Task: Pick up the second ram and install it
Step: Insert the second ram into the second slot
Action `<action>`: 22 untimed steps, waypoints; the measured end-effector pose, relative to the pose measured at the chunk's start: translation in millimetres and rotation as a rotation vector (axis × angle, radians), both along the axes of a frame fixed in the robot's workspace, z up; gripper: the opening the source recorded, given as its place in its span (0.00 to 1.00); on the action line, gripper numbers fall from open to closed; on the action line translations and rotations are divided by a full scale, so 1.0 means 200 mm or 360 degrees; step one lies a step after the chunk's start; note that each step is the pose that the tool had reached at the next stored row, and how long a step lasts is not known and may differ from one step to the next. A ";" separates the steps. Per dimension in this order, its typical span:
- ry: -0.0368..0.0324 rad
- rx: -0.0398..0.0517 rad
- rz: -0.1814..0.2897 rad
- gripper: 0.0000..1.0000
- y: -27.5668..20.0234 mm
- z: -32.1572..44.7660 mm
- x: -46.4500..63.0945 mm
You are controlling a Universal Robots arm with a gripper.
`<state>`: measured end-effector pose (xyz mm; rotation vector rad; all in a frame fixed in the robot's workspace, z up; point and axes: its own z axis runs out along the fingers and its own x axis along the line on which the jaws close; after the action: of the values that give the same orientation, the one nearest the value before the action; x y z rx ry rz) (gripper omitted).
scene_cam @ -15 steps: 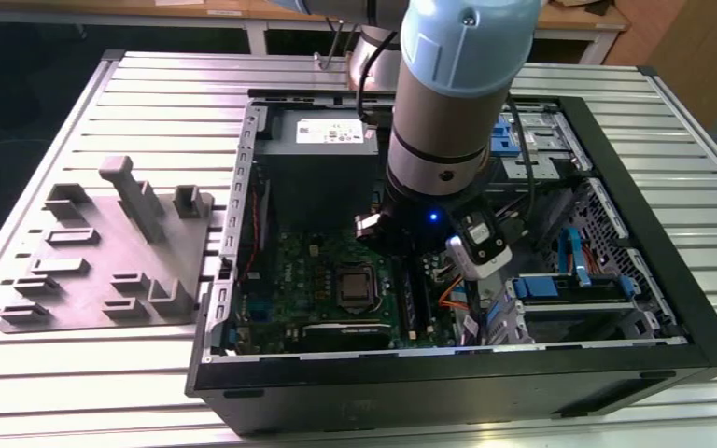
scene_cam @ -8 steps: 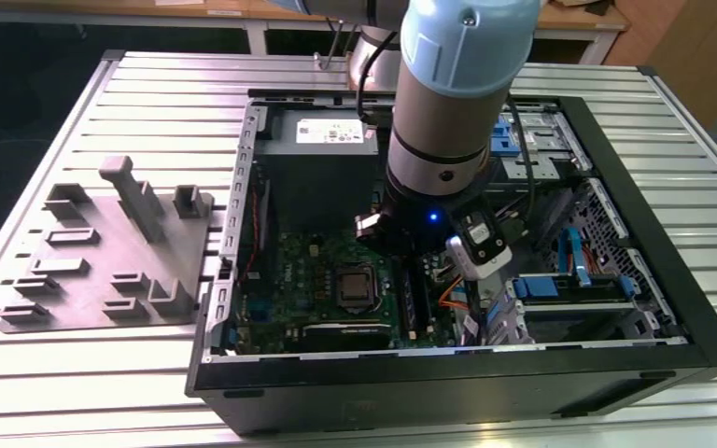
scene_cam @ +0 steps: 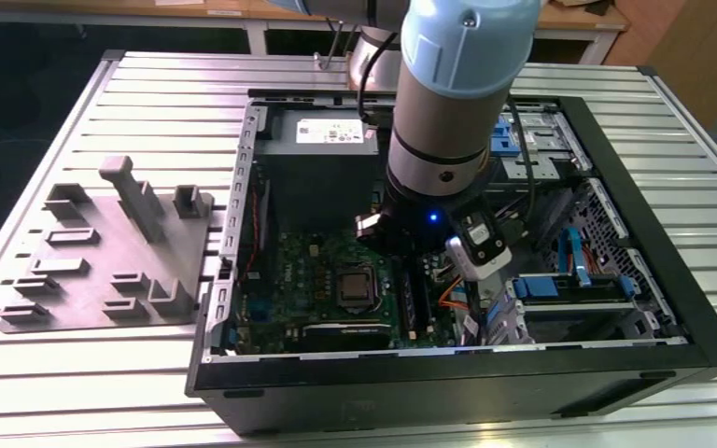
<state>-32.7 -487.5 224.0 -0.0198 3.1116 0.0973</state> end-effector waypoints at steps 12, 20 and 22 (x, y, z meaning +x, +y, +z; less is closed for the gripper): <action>0.0000 0.0004 -0.0025 0.12 0.000 -0.003 0.00; 0.0000 0.0006 -0.0040 0.12 0.000 -0.007 0.00; 0.0000 0.0006 -0.0042 0.12 0.000 -0.012 0.00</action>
<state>-32.0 -487.5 221.6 0.0218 3.1105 0.1025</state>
